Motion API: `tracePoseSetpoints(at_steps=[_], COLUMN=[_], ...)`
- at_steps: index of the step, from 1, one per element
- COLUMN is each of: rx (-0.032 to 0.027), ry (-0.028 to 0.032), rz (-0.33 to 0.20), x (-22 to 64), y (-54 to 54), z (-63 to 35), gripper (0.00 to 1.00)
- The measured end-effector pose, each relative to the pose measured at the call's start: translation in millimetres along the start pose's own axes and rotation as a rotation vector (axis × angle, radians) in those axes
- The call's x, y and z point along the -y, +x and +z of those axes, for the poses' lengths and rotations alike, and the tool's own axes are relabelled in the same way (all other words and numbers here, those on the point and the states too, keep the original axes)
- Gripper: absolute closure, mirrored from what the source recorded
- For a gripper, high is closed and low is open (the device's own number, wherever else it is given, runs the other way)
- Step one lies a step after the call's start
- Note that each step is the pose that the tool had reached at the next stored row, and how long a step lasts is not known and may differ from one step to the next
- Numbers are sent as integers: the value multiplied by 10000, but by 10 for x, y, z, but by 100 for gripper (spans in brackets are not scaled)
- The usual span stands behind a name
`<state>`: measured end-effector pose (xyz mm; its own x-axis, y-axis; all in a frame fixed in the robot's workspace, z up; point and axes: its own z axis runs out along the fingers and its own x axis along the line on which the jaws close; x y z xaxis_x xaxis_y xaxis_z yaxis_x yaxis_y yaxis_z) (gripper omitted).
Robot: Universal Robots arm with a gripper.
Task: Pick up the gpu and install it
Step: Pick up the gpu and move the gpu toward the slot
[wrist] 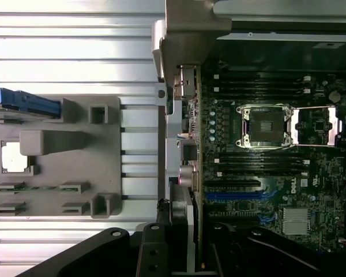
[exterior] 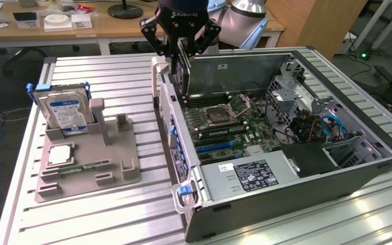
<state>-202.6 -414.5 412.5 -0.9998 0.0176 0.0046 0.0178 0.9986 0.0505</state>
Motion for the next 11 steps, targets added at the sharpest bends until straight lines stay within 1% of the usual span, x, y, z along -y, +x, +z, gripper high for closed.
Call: tracePoseSetpoints(at_steps=[11], rx=[1], ry=[0], rz=[1], x=[-1], y=[-66], z=[0], gripper=[72])
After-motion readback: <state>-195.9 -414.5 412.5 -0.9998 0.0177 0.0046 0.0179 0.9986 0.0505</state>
